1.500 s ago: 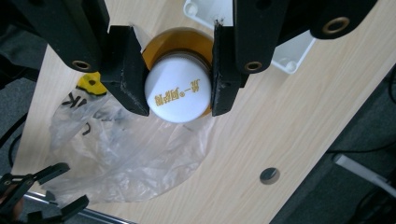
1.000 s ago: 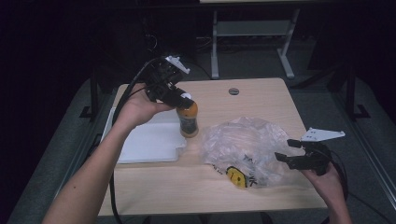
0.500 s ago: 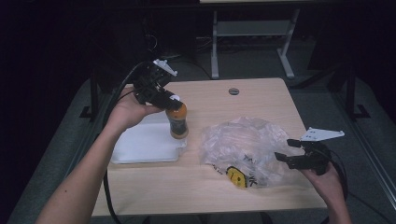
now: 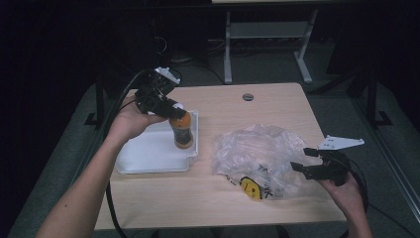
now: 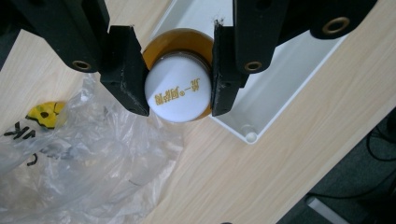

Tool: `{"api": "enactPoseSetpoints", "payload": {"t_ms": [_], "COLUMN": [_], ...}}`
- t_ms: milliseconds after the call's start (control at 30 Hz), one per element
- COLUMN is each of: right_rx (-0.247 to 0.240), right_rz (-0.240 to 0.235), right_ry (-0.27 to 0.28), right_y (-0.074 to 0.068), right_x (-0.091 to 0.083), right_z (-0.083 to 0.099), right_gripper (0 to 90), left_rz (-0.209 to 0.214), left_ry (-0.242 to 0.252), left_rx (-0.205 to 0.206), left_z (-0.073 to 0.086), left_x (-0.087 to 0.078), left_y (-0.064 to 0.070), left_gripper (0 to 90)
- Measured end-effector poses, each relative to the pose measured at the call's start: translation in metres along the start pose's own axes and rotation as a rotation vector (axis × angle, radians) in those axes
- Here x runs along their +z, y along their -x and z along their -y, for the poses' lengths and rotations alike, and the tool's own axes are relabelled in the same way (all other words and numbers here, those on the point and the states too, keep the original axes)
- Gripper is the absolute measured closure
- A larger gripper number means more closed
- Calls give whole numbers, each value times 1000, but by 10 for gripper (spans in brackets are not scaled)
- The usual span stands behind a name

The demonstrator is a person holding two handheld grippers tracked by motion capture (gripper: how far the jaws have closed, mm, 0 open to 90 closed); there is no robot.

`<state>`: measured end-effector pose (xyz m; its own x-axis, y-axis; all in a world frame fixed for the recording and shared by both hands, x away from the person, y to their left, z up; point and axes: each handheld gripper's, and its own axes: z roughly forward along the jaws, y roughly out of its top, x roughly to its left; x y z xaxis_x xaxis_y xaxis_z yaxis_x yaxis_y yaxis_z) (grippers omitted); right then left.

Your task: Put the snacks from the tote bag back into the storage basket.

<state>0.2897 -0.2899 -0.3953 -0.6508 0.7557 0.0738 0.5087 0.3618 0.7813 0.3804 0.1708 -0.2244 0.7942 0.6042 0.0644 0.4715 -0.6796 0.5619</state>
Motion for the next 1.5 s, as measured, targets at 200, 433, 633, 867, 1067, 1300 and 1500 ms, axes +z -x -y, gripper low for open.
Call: {"api": "enactPoseSetpoints", "payload": {"t_ms": [200,433,633,867,1067,1300,1500], "right_rx": [3,1,1,4,1,3,1], "right_rz": [0,1,-1,2,2,2,2], "right_ry": [5,-1,3,7,13,11,11], "right_y": [0,0,0,1,1,1,1], "right_x": [-1,0,-1,-2,-3,-4,-4], "right_z": [-1,-1,-1,-1,-1,-1,-1], "right_gripper": [248,248,248,248,248,248,248], "left_rz": [-10,-8,-7,0,0,1,5], "left_ry": [-14,-15,-24,-29,-34,-41,-50], "left_rx": [-13,-19,-24,-31,-31,-30,-40], "left_z": [7,10,12,15,16,20,23], "left_x": [6,11,18,27,31,38,44], "left_y": [-4,-5,-5,-4,-4,-5,-5], "left_gripper": [592,592,592,592,592,592,592]}}
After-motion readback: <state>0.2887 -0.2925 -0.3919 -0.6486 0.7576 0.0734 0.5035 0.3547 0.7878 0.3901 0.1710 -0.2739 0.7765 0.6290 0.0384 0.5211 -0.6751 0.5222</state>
